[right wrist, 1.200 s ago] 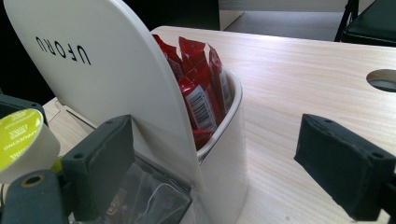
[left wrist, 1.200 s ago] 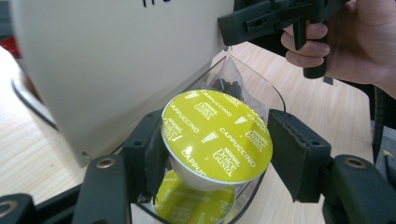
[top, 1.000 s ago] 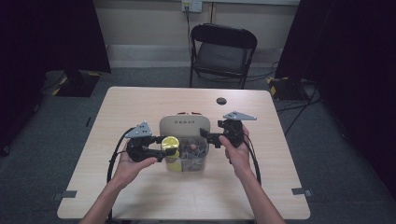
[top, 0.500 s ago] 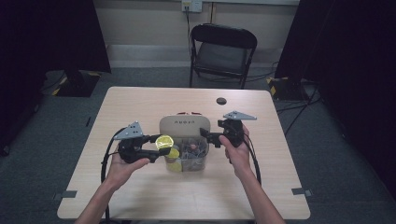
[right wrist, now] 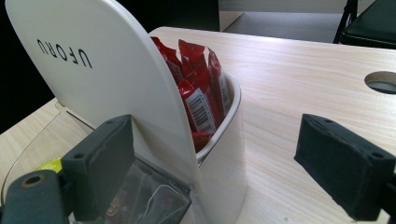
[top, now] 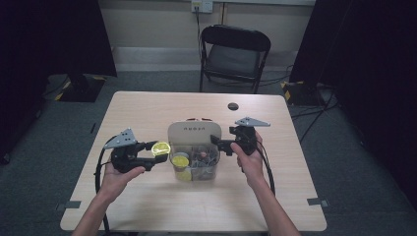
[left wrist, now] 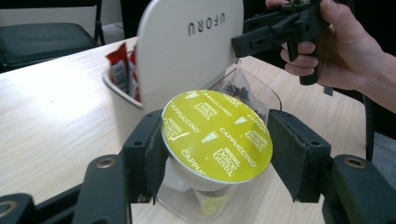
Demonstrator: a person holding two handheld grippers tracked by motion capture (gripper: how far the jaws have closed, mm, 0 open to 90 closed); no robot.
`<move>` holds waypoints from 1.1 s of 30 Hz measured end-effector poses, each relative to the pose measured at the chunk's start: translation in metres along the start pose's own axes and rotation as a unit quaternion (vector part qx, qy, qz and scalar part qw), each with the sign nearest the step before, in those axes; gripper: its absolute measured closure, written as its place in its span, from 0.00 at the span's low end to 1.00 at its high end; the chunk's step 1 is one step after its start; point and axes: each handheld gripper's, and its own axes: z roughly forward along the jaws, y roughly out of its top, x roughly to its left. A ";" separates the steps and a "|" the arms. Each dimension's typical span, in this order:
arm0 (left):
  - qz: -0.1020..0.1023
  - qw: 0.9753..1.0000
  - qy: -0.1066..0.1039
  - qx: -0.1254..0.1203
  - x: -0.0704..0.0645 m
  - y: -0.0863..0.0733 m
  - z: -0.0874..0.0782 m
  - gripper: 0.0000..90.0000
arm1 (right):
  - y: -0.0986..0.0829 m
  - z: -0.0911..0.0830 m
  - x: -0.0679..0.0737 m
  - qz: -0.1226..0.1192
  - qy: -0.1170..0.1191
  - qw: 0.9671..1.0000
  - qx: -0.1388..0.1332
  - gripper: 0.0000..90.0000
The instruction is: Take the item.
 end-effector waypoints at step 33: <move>-0.063 0.994 0.083 0.042 0.060 -0.045 -0.034 0.44 | -0.001 0.001 -0.001 0.000 0.002 1.000 0.004 0.12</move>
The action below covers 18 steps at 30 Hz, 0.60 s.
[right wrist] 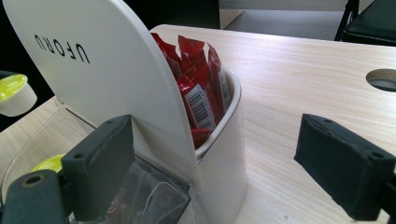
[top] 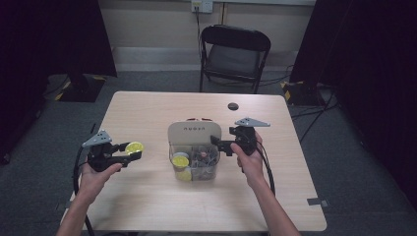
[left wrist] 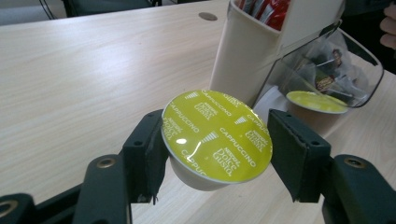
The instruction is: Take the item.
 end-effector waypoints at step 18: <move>-0.029 0.999 0.018 0.027 0.020 -0.021 0.017 0.44 | 0.000 0.000 0.000 -0.001 -0.001 1.000 0.000 0.12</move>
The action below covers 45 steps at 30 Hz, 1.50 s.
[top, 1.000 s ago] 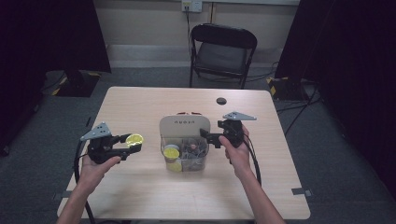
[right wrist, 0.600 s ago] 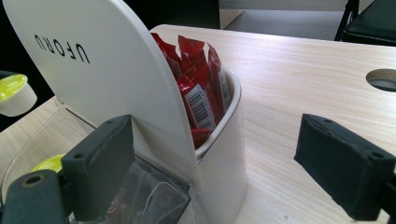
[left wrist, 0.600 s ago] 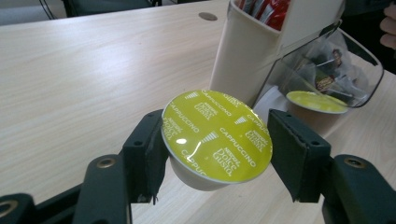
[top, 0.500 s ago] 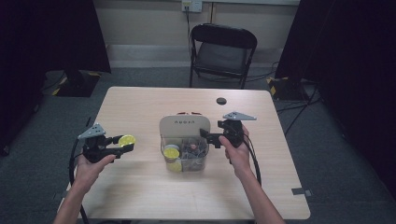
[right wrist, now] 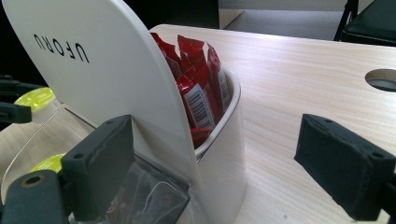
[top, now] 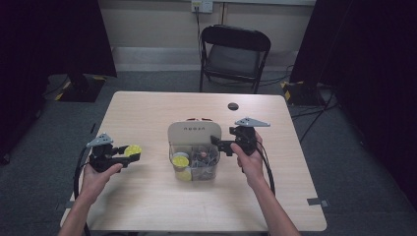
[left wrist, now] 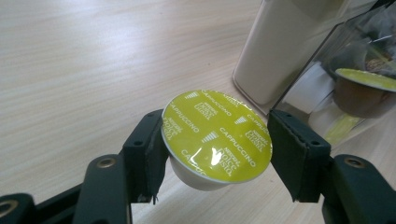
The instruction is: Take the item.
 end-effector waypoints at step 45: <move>-0.015 0.998 0.030 0.051 0.010 -0.017 0.026 0.30 | 0.001 0.001 -0.001 0.003 0.013 1.000 0.013 0.16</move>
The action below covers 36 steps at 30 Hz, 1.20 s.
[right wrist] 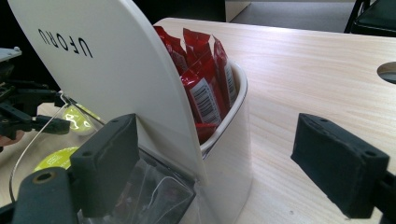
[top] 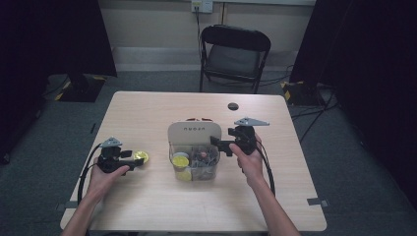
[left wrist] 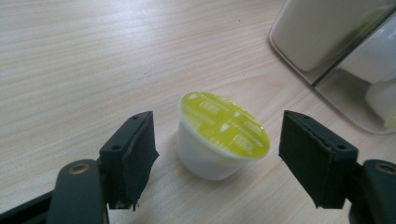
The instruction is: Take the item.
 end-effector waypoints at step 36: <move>0.075 0.994 0.070 0.029 -0.016 -0.036 0.002 0.16 | 0.021 -0.011 0.023 -0.031 0.061 0.997 -0.033 0.45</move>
